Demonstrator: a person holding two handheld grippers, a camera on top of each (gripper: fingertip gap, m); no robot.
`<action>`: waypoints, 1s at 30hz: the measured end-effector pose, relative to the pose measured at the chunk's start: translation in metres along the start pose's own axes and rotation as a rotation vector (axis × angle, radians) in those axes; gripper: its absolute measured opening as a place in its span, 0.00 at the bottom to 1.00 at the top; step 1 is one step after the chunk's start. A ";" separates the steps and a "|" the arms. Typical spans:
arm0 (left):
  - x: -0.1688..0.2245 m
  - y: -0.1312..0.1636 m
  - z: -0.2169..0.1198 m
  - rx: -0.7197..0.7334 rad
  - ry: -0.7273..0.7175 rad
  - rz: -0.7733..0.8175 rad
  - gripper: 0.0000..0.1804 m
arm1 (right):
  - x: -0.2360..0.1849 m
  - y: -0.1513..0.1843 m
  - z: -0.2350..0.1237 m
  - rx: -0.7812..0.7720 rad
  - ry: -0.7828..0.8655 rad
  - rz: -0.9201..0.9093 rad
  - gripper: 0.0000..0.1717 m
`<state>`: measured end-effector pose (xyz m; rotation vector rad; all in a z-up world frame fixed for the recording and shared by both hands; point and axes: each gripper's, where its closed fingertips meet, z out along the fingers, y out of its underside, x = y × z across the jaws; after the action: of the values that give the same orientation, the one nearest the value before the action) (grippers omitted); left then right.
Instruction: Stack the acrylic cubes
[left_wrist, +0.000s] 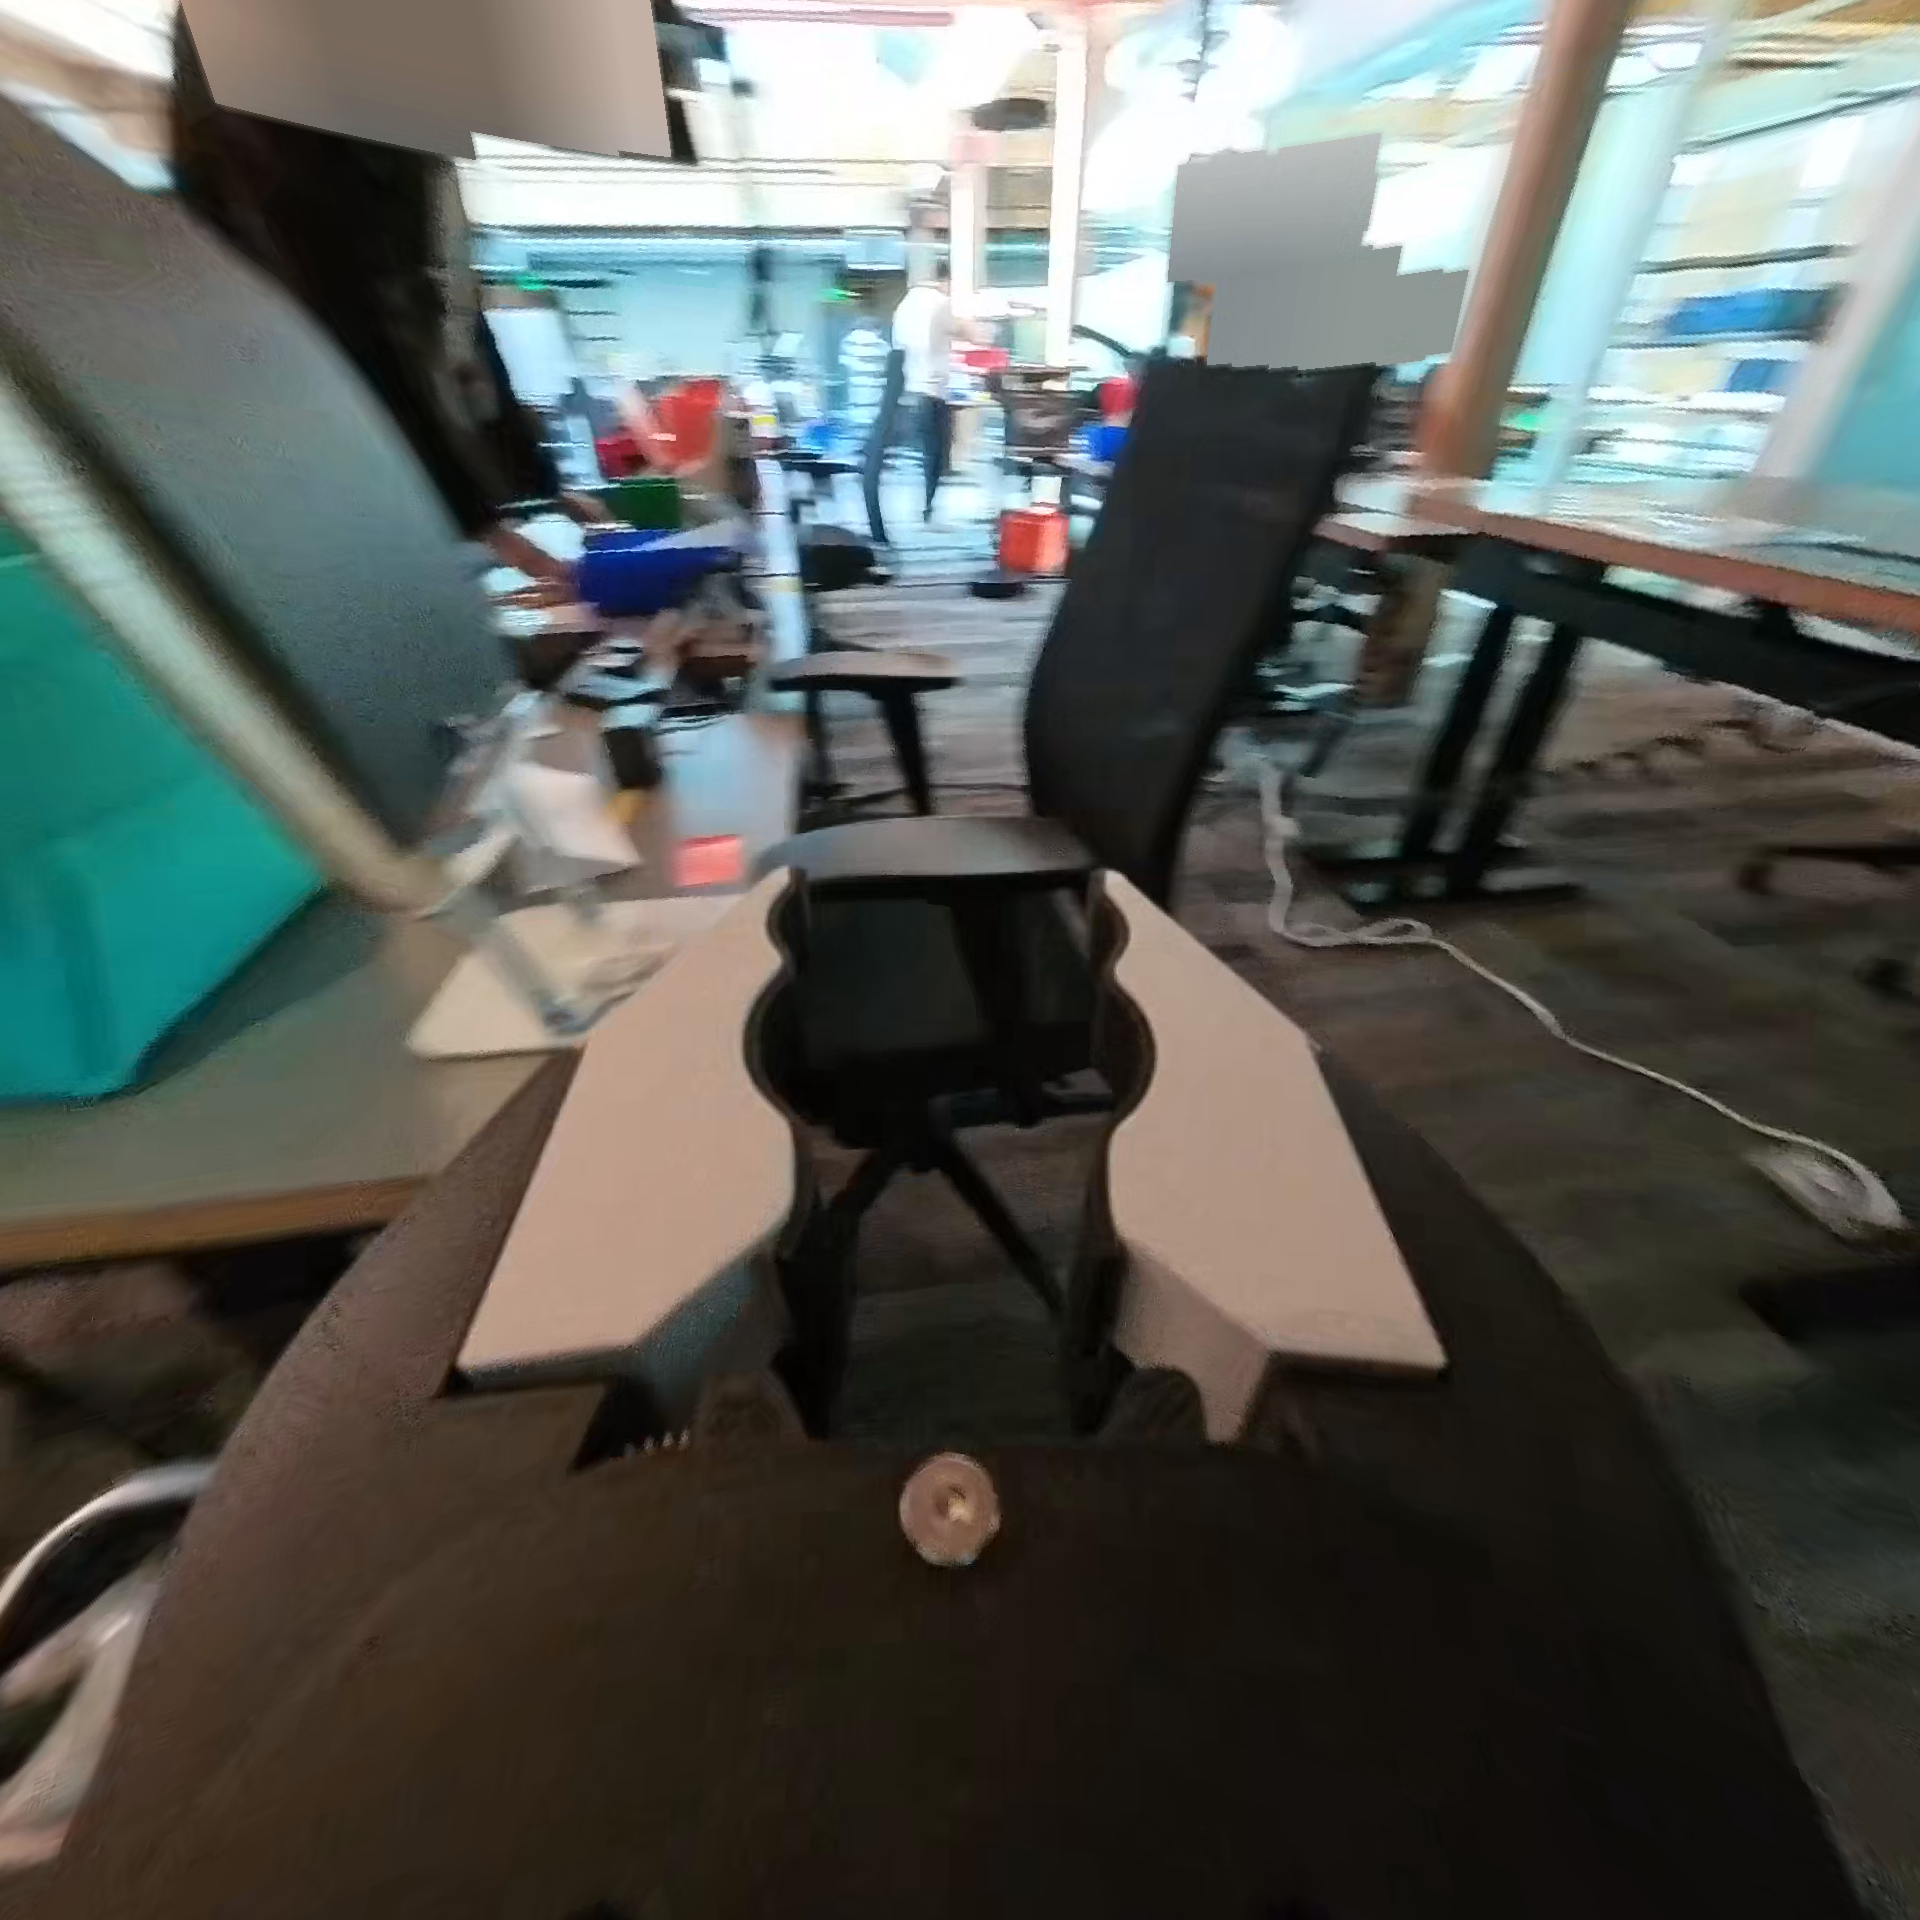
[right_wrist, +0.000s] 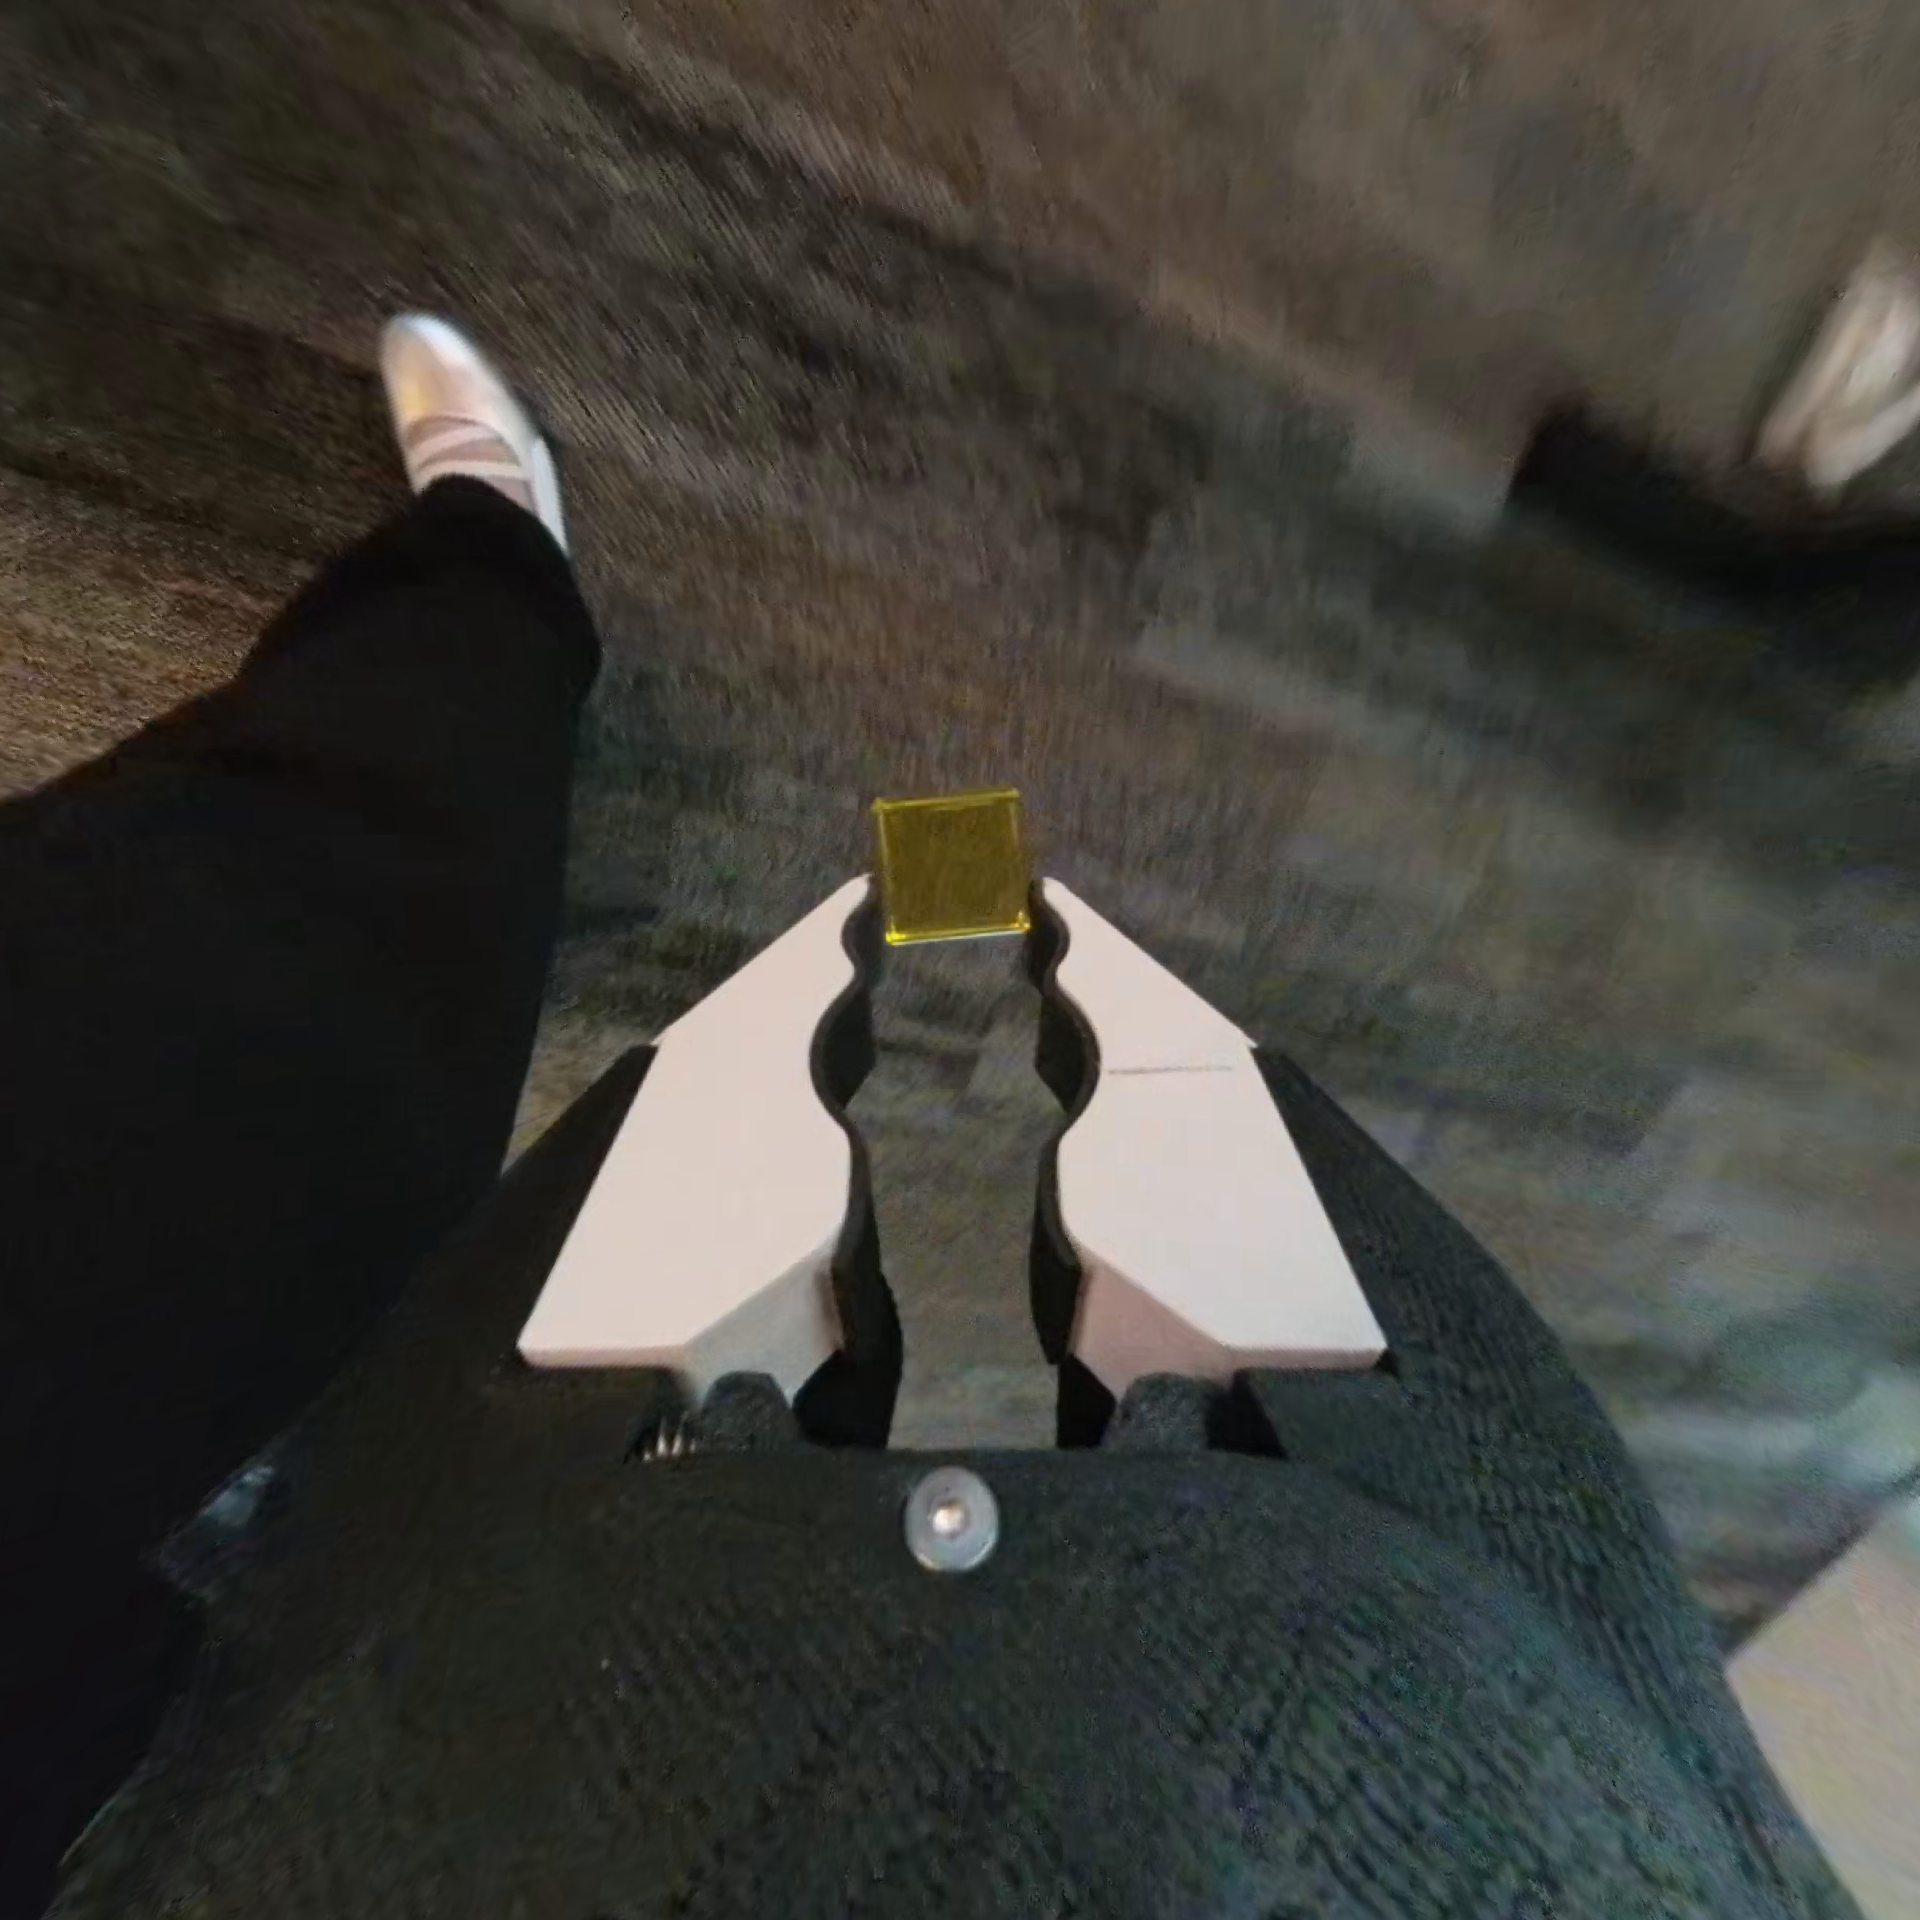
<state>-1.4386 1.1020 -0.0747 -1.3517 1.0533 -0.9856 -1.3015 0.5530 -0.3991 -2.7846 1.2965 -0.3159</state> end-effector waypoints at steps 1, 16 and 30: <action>0.022 -0.002 0.013 -0.003 0.064 0.004 0.29 | 0.007 0.041 -0.003 -0.015 0.006 0.100 0.14; 0.563 -0.019 0.141 0.091 0.804 0.163 0.26 | 0.086 0.461 -0.038 -0.064 0.147 1.099 0.15; 0.956 -0.015 0.124 0.115 1.169 0.126 0.27 | 0.201 0.618 -0.034 -0.087 0.247 1.470 0.14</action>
<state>-1.0725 0.2106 -0.0794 -0.5085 1.8456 -1.7592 -1.6466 0.0019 -0.4159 -1.1611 2.8741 -0.4434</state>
